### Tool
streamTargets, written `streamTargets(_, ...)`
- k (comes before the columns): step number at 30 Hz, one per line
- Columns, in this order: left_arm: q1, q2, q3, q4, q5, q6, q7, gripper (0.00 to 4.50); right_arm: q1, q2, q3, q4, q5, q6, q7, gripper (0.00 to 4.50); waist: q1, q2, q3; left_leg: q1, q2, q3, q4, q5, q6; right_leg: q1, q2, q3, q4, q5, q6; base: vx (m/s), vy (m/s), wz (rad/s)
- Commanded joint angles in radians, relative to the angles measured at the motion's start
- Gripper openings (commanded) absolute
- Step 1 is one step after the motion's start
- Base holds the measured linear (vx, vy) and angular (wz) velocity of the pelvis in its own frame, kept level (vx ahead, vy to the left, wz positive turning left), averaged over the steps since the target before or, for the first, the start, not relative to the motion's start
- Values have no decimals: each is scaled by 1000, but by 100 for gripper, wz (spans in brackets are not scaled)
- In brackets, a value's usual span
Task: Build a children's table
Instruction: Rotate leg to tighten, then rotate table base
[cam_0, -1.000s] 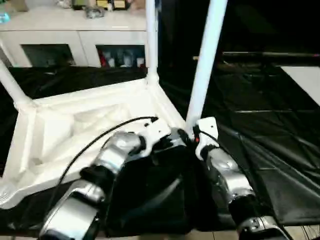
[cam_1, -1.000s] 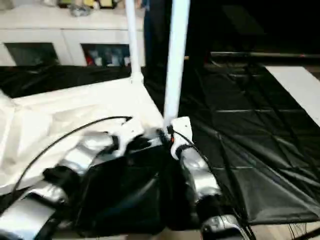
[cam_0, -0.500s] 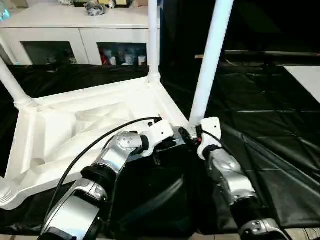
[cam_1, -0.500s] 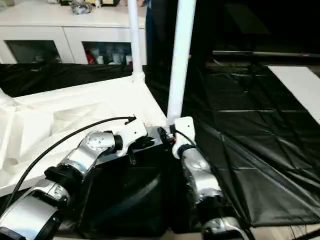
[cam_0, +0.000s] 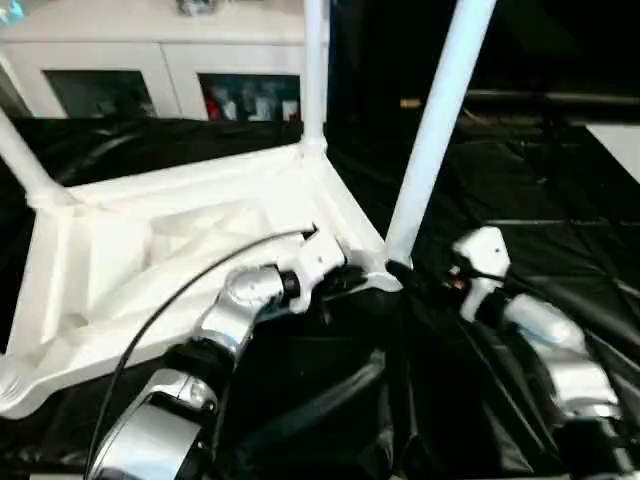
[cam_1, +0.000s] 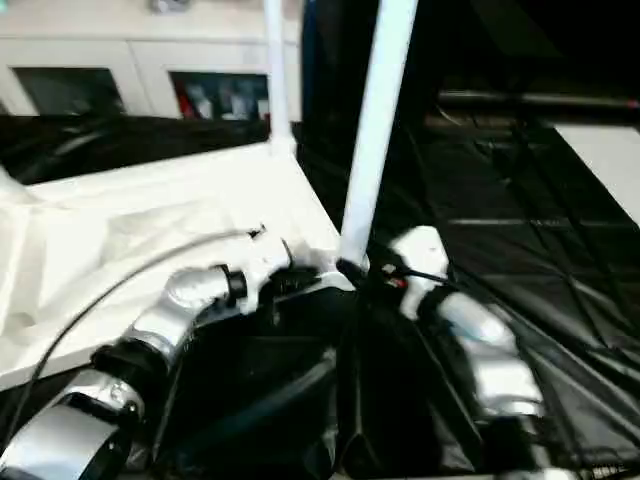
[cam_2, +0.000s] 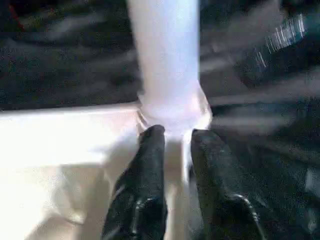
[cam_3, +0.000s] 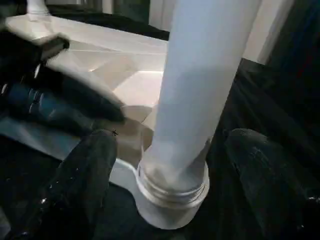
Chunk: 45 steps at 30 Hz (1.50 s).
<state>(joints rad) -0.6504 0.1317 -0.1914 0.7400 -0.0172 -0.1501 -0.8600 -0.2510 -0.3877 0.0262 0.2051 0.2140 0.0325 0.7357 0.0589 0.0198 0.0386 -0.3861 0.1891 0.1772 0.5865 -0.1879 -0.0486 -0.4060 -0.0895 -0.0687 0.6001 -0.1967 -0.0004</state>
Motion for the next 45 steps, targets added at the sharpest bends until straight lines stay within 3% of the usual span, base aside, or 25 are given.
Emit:
streamTargets(1, 39, 29, 23, -120, -58, 67, -59, 127, 26, -33, -4, -42, 27, 24, 52, 381, 8, -11, -64, 12, 44, -9, -50, -48, 181, 64, -60, 41, -42, 131, -304, 0, 0, 0)
streamTargets(4, 88, 62, 25, -246, -112, 148, -121, 139, 51, -59, 15, -87, 58, 47, 107, 381, 6, -9, -55, 13, 49, -8, -61, -129, 148, 63, -57, 41, -53, -6, -291, 0, 0, 0)
streamTargets(5, 154, 123, 11, -397, -164, 256, -194, 146, 72, -71, 36, -141, 95, 82, 156, 381, 5, -6, -52, 15, 51, -8, -66, -163, 129, 62, -58, 43, -56, -54, -283, 0, 0, 0)
streamTargets(7, 180, 150, 3, -453, -180, 295, -219, 172, 78, -72, 43, -160, 108, 98, 173, 381, -2, -4, -49, 17, 50, -7, -70, -196, 104, 57, -53, 44, -60, -104, -269, 0, 0, 0)
streamTargets(10, 284, 269, -14, -647, -223, 422, -276, 183, 78, -53, 75, -211, 141, 142, 200, 381, -6, 0, -47, 17, 51, -11, -77, -212, 72, 55, -52, 46, -59, -143, -248, 0, 0, 0)
streamTargets(11, 316, 303, -12, -691, -221, 446, -278, 191, 66, -32, 82, -209, 139, 143, 187, 381, -8, -4, -45, 20, 49, -8, -77, -224, 64, 50, -50, 46, -62, -175, -240, 0, 0, 0)
streamTargets(14, 379, 361, -5, -770, -195, 494, -271, 223, 32, 15, 92, -187, 123, 136, 148, 381, -11, -2, -40, 22, 46, -7, -81, -260, 32, 43, -48, 48, -70, -259, -215, 0, 0, 0)
streamTargets(15, 394, 374, -4, -788, -186, 507, -267, 227, 22, 27, 95, -179, 114, 132, 135, 381, -11, -4, -38, 24, 45, -7, -83, -275, 17, 40, -47, 50, -74, -292, -198, 0, 0, 0)
streamTargets(16, 420, 397, -5, -810, -161, 523, -255, 239, -5, 54, 102, -144, 78, 123, 90, 381, -7, 0, -38, 31, 45, -7, -83, -291, 5, 35, -47, 51, -77, -316, -186, 0, 0, 0)
streamTargets(17, 457, 416, 4, -831, -131, 548, -223, 253, -46, 91, 113, -85, 28, 106, 31, 381, -10, 1, -36, 27, 43, -8, -87, -296, -10, 36, -47, 51, -77, -324, -180, 0, 0, 0)
streamTargets(19, 483, 428, 12, -855, -134, 586, -186, 268, -72, 111, 123, -48, 5, 107, -5, 381, -15, 0, -35, 24, 40, -11, -89, -312, -31, 38, -47, 50, -75, -359, -163, 0, 0, 0)
streamTargets(21, 510, 442, 17, -876, -142, 614, -157, 282, -92, 131, 126, -20, 2, 109, -23, 381, -13, 4, -38, 34, 40, -8, -85, -316, -37, 31, -44, 53, -77, -333, -165, 0, 0, 0)
streamTargets(22, 517, 444, 19, -878, -141, 617, -150, 292, -98, 137, 126, -12, 5, 107, -24, 381, -14, 6, -40, 28, 40, -10, -86, -305, -33, 36, -44, 53, -72, -296, -174, 0, 0, 0)
streamTargets(27, 585, 440, 42, -859, -113, 574, -97, 328, -165, 201, 119, 86, -11, 64, -91, 381, -19, 9, -47, 24, 37, -9, -81, -245, -23, 42, -41, 50, -60, -171, -197, 0, 0, 0)
streamTargets(29, 612, 425, 69, -852, -111, 553, -52, 354, -218, 247, 88, 179, -30, 19, -158, 381, -24, 12, -48, 22, 35, -8, -79, -225, -20, 44, -40, 50, -54, -126, -215, 0, 0, 0)
streamTargets(34, 638, 413, 95, -832, -121, 492, -12, 393, -281, 285, 48, 286, -38, -16, -252, 381, -27, 13, -49, 26, 34, -6, -76, -232, -14, 45, -39, 49, -54, -118, -228, 0, 0, 0)
streamTargets(40, 686, 413, 105, -839, -131, 464, -13, 440, -360, 278, -11, 445, -55, -73, -374, 381, -20, 14, -48, 31, 36, -5, -79, -264, -30, 42, -39, 50, -56, -158, -221, 0, 0, 0)
streamTargets(41, 691, 411, 105, -841, -136, 462, -12, 440, -379, 267, -29, 490, -59, -86, -401, 381, -17, 14, -47, 37, 36, -2, -76, -271, -32, 36, -38, 52, -58, -162, -220, 0, 0, 0)
streamTargets(45, 692, 405, 101, -834, -138, 448, -4, 440, -411, 231, -60, 567, -68, -116, -451, 381, -7, 14, -49, 38, 35, 0, -74, -262, -33, 38, -38, 51, -55, -149, -219, 0, 0, 0)
